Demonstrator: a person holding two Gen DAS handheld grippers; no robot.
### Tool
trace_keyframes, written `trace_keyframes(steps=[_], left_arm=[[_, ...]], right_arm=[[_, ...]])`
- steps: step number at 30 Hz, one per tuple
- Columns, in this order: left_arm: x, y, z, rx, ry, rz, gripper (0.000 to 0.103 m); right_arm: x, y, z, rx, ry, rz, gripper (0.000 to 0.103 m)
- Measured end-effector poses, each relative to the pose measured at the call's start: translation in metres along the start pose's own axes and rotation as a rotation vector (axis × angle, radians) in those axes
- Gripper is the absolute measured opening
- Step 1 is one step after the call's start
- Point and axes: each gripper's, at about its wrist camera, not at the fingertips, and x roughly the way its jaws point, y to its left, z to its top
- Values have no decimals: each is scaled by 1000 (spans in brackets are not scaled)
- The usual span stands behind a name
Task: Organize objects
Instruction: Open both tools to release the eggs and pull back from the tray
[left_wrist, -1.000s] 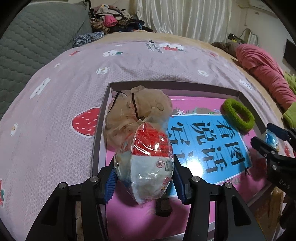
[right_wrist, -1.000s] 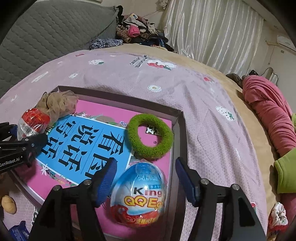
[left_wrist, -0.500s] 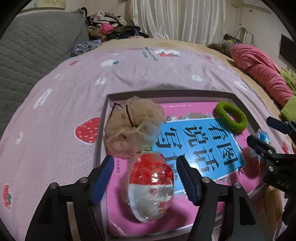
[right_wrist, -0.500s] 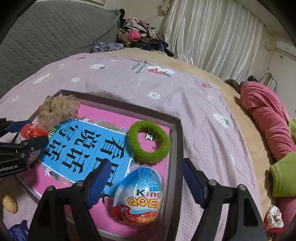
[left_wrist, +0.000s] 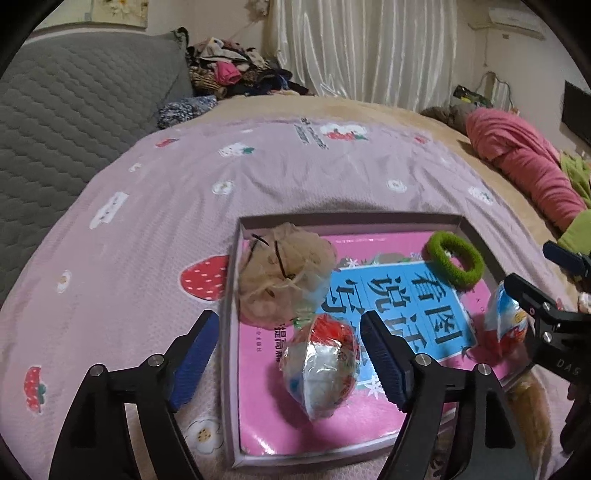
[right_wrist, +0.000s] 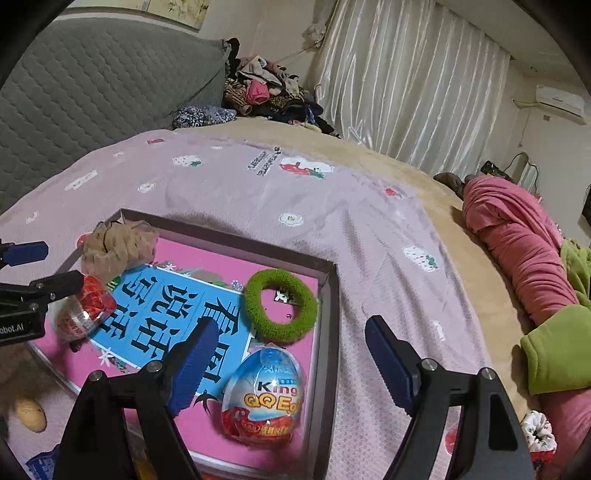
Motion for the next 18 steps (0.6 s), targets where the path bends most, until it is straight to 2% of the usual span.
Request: trace_keyframes(steps=[4,6,8,12,18], left_arm=[[-27,3,-1,-25,-52,2,84],[-40,1,-2,-17,-76,14,89],[-51,-2,-6,2,-100,23,89],[-60,-6,-9,5,-99,6,89],[-86,-12,-19,26,-114,21,89]], right_arm=[[-31,-3,4,20,-70,12,86],[-48,-5,5,35,-100,25,91],[-67,-6,6,42,-127,21,93],[-94,-6,9,52,-170,-14,95],[-128,-10,-1,83,-200,-27,98]])
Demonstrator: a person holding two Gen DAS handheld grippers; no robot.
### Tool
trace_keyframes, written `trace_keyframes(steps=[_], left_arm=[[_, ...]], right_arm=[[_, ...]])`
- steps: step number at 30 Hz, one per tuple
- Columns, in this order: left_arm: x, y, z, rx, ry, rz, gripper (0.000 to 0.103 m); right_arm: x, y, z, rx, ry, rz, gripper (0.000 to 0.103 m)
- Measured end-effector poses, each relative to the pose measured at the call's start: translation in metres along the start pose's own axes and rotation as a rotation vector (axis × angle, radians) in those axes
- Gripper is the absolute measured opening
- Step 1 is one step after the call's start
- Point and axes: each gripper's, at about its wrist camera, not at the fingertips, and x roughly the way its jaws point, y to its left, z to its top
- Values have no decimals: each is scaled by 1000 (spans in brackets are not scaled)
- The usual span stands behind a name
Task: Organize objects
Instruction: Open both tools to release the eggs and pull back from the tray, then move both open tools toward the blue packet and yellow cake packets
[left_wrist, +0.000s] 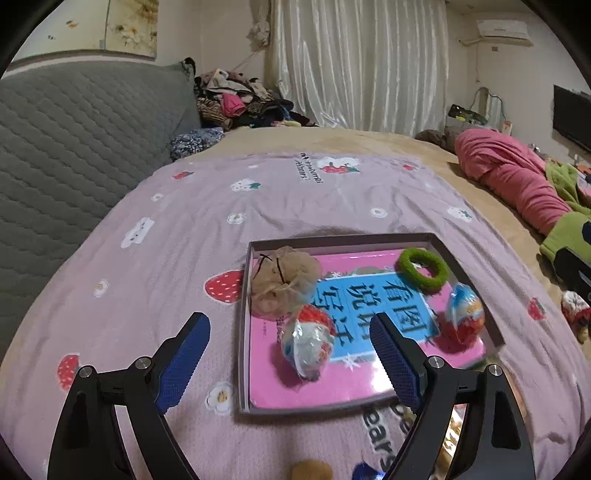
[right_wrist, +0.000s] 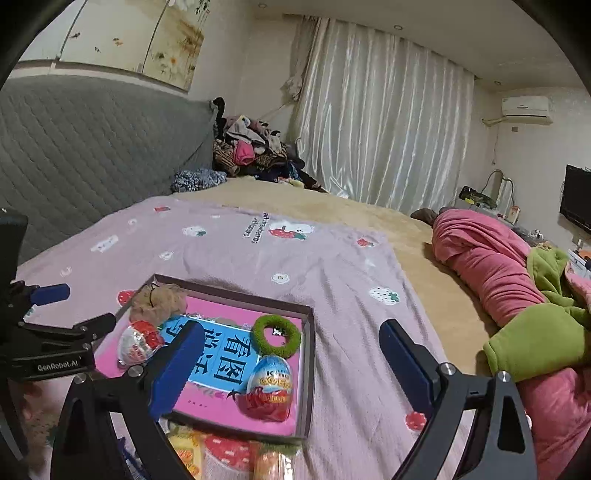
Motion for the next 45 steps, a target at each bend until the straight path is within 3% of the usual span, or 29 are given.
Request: trace_keyframes(steps=[6,9,28,45], left_arm=[[-41,-8,-10,-14,-17,-16,91],[-58,-15,-10,17,-7,8,103],[-213,-17,-13,8,-66,51,103],[-287,-34,-49,25,-87,45,103]], right_arm=[[-30,2,7,-51,26,-21,98],[-49,2,9,-66,28,-7,99],[-171,-16,20,-14,-22,24,101],[-237,-26,-10,-32,-9,-3,102]])
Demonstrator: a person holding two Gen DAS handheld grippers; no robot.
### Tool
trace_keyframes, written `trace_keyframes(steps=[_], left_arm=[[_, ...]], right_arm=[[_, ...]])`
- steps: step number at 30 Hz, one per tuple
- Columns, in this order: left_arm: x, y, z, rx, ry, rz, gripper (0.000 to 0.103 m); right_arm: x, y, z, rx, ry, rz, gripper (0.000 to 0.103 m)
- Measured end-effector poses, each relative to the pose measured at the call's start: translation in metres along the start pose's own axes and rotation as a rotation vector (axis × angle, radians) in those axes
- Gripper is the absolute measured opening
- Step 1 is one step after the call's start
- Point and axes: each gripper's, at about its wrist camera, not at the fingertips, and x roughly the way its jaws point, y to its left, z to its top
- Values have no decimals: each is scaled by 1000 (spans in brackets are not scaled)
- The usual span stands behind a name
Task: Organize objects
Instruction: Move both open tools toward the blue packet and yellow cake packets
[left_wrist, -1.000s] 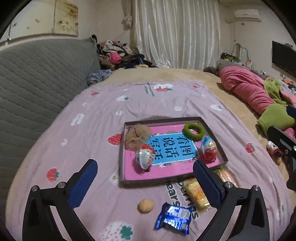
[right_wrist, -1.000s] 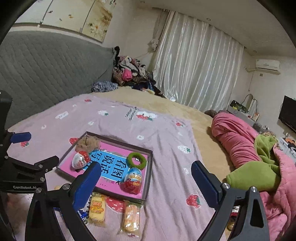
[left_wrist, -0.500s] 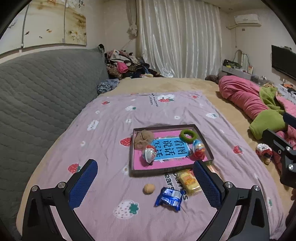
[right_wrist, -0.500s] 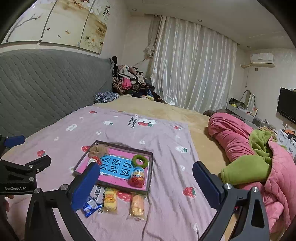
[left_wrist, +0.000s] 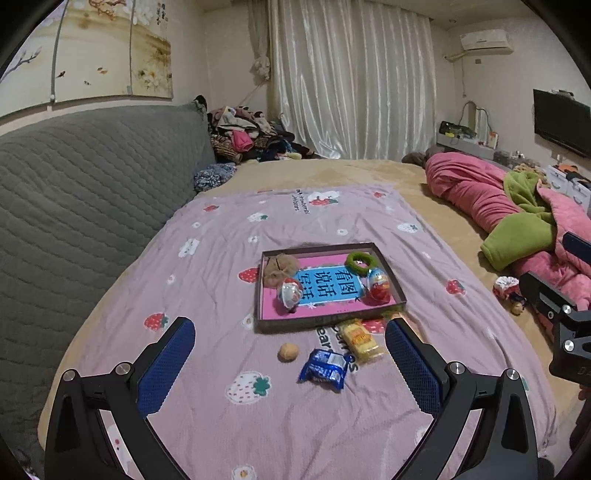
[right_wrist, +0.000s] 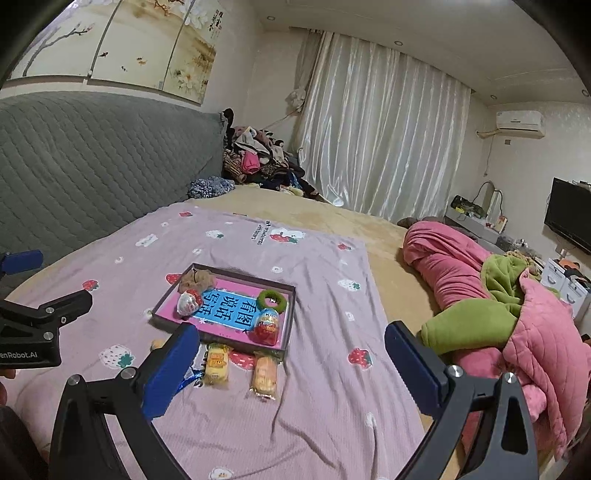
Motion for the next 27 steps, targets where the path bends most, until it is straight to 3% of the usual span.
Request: trace_keyframes(steps=[10,27], left_arm=[[-2,-8,-21,14,35,10,103],[66,-26,-73,30,156,-28,103]], right_arm=[[-11,-1,-21,19,4,10,102],[47,4,-74,51,138,45,102]])
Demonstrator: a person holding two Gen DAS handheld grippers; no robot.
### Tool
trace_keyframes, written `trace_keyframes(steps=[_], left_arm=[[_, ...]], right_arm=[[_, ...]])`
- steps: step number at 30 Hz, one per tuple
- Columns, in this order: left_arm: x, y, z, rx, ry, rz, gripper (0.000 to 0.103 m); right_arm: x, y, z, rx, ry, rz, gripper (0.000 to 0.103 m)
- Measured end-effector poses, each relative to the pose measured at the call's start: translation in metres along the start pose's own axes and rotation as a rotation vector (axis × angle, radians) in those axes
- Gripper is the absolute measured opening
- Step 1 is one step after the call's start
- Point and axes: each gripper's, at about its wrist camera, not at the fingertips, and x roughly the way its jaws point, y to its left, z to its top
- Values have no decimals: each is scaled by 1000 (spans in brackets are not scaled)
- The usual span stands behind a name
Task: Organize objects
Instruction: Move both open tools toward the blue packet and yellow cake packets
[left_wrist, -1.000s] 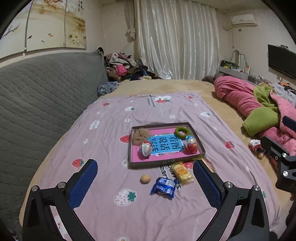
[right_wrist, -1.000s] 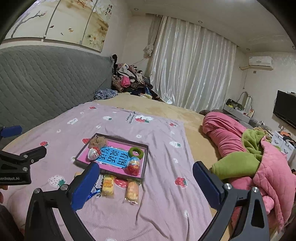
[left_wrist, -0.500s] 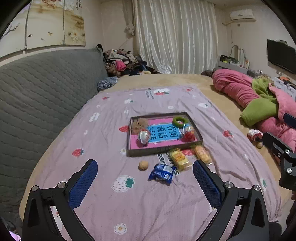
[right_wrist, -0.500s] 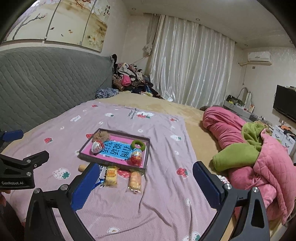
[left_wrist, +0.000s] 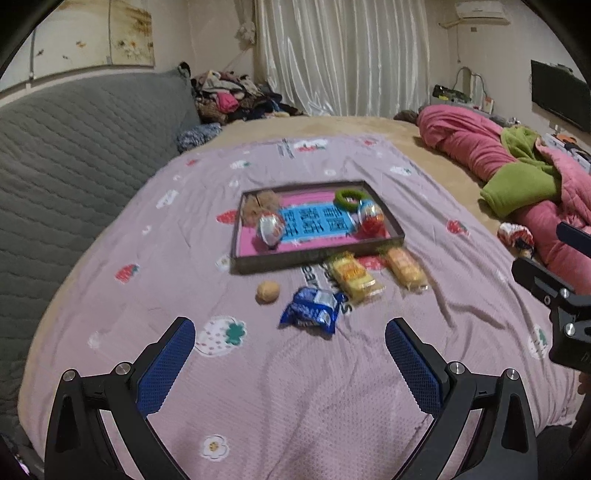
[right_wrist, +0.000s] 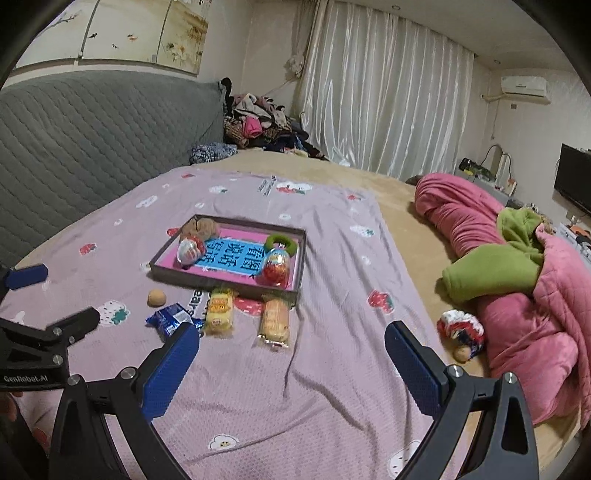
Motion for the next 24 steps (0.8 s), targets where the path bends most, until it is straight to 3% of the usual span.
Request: trace_keyframes(steps=[10,24], left_arm=[[55,-1,-24,-7,46,-47,103],[110,1,-29,4,86,-87,103]], right_arm=[[41,7,-23,0,45,15,102],[108,8,-40,24,135,36,102]])
